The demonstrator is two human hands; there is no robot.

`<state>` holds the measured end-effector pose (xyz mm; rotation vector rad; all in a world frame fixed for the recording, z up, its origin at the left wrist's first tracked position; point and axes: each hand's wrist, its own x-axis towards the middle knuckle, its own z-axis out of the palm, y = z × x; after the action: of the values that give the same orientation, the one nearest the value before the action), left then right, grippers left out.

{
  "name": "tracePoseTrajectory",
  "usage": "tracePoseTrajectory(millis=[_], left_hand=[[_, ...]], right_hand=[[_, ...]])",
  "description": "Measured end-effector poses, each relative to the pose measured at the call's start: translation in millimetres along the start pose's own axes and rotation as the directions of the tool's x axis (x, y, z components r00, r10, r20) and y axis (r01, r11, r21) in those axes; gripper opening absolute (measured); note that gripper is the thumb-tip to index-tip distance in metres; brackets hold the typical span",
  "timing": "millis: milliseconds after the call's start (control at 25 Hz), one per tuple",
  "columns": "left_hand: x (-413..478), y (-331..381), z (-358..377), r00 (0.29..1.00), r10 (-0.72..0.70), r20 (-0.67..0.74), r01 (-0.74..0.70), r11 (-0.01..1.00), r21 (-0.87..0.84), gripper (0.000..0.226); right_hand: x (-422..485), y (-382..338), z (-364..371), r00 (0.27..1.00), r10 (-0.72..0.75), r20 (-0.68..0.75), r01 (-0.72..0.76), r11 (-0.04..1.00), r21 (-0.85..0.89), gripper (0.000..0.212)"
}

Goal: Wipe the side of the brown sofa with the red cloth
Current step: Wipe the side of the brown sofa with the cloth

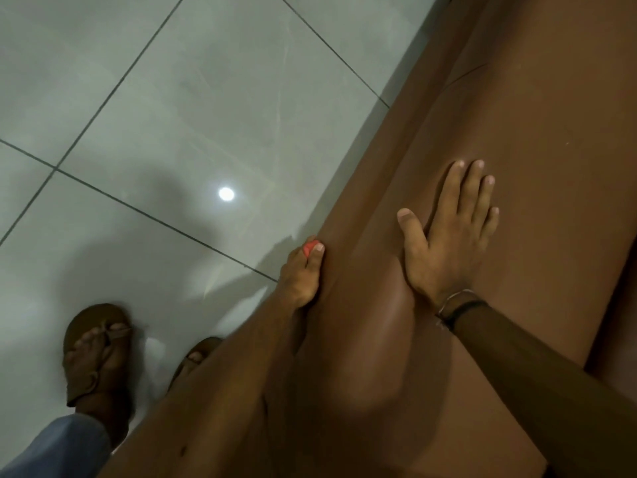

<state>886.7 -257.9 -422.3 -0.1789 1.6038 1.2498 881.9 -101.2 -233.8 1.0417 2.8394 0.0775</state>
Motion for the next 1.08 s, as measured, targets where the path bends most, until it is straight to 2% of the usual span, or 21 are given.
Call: tracePoseTrajectory(millis=[80,200,280,360,440,520,680,800,920,1000,1080], left_hand=[[-27.5,-19.5,-4.1,1.000,-0.001,-0.002,0.001,1.000,-0.007,0.083],[-32.1,-20.8,3.9,0.992,0.126,0.020,-0.126,0.992,0.016,0.076],[-21.4,-20.5,7.2,0.987,0.158,0.030,-0.159,0.987,0.026,0.073],[-19.7,-36.6,0.6,0.994,0.111,0.005,-0.111,0.993,0.026,0.073],[-41.6,-65.3,-9.6,1.000,0.005,-0.029,-0.004,0.999,0.038,0.072],[-69.1,-84.9,-15.5,0.998,-0.058,-0.012,0.058,0.998,0.029,0.073],[-77.5,-80.1,-11.9,0.999,0.039,0.002,-0.039,0.999,-0.010,0.088],[-68.6,-80.4,-12.9,1.000,-0.008,-0.009,0.008,1.000,0.001,0.078],[-101.6,-93.3,-18.2,0.998,-0.036,-0.057,0.037,0.999,0.024,0.085],[-121.1,-89.9,-18.7,0.997,-0.062,-0.040,0.062,0.998,0.018,0.075],[-107.4,-64.5,-13.1,1.000,0.018,0.005,-0.019,0.999,0.031,0.072]], right_hand=[[1.1,-0.4,-0.8,1.000,0.000,-0.008,0.000,1.000,0.007,0.094],[-0.9,-1.6,-0.6,1.000,0.012,-0.016,-0.012,1.000,0.012,0.095],[-1.0,-2.5,-1.2,1.000,0.015,-0.013,-0.014,1.000,0.019,0.094],[-0.1,-1.8,-5.2,1.000,0.015,-0.005,-0.015,1.000,0.014,0.093],[-3.5,-2.2,-10.0,0.999,0.013,0.041,-0.014,1.000,0.026,0.092],[-18.9,-5.8,-12.6,0.996,0.022,0.081,-0.025,0.999,0.041,0.093],[-49.7,-15.1,-9.1,0.997,0.014,0.079,-0.017,0.999,0.035,0.097],[-48.0,-13.8,-7.6,0.997,0.018,0.073,-0.020,0.999,0.027,0.099],[-47.8,-13.7,-6.7,0.999,0.016,0.052,-0.018,0.999,0.033,0.098],[-48.6,-15.5,-5.4,0.999,0.018,0.044,-0.019,1.000,0.023,0.098],[-48.4,-15.3,-5.1,0.999,0.022,0.024,-0.022,1.000,0.019,0.098]])
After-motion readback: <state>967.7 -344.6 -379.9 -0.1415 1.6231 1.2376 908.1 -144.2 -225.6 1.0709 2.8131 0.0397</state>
